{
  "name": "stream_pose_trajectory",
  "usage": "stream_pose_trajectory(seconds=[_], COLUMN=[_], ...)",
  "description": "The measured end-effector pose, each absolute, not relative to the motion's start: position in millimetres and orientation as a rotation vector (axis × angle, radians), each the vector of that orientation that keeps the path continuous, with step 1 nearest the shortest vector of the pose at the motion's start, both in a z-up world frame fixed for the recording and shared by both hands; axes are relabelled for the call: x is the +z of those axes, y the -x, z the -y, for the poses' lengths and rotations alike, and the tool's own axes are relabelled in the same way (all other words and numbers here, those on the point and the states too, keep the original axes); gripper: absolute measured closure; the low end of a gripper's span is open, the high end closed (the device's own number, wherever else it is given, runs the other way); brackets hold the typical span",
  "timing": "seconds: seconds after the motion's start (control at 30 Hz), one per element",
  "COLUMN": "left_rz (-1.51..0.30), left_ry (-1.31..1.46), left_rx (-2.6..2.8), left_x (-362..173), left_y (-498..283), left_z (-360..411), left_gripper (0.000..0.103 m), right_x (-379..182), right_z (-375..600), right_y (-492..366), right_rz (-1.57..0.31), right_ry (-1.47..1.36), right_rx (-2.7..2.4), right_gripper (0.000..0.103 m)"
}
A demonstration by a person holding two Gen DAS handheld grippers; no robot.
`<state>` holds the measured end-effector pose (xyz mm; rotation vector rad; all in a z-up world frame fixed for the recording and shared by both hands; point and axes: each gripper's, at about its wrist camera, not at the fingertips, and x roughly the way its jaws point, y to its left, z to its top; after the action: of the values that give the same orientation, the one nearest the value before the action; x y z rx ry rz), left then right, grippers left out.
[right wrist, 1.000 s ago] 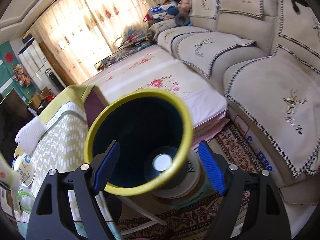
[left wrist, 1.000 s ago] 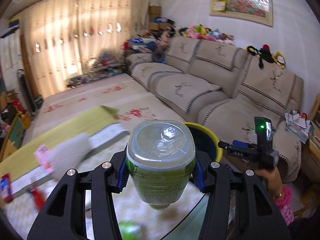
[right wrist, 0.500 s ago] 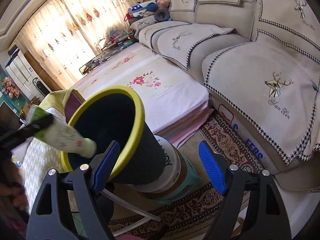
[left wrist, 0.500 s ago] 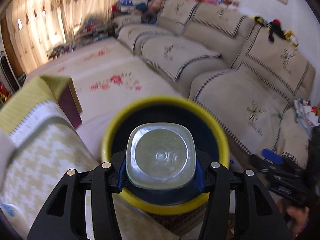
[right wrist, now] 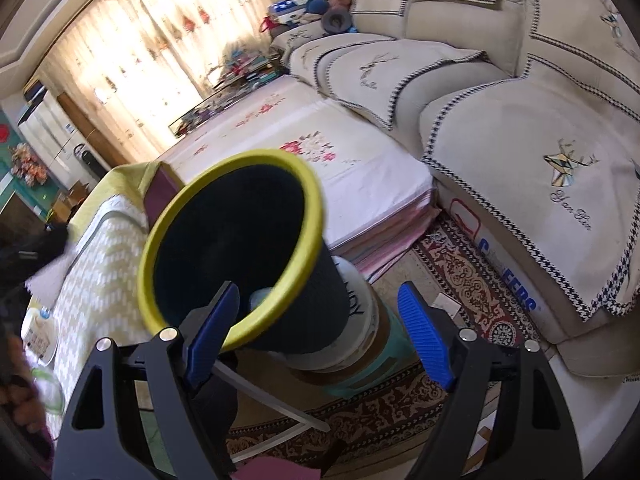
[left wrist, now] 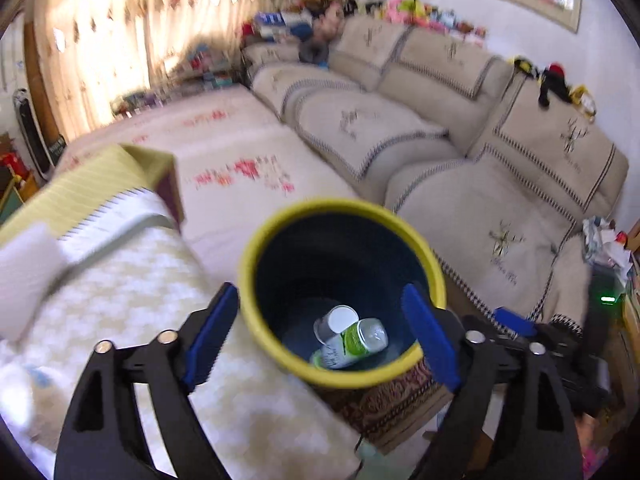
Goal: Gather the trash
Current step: 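Move the right tool to the green-labelled plastic bottle and grasp it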
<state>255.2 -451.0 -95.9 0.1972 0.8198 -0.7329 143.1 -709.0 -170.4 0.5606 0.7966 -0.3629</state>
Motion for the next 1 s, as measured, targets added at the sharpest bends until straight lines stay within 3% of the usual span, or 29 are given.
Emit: stream_pose_trajectory(seconds=[0.1,0.27,0.53,0.77,1.0], left_rz=[-0.735,-0.668,-0.628,-0.605,-0.618], left_ry=[-0.158,-0.117,-0.023,0.029,0.066], left_rx=[-0.701,-0.547,-0.239,-0.185,-0.195], left_x=[-58.8,-27.4,-20.8,-31.9,-44.3], left_y=[-234.7,-213.2,-181.2,-156.8,-152.3], left_z=[389.3,285.2,122.9,67.7,60.4], left_gripper=[0.009,0.007,0.006,0.006,0.006], right_x=[-165.5,-154.3,-125.0,-103.6,-124.1], right_z=[688.7,637.8,514.4,428.7,390.3], right_y=[-150.0,-167.3,-195.8,-198.1,-211.4], right_rz=[-0.809,-0.825,-0.836,-0.796,-0.845], right_ry=[-0.536,-0.469,-0.322,-0.193,-0.021], right_rx=[-0.309,-0.173,0.183,0.450,0.459], right_gripper=[0.026,0.026,0.025,0.019,0.019])
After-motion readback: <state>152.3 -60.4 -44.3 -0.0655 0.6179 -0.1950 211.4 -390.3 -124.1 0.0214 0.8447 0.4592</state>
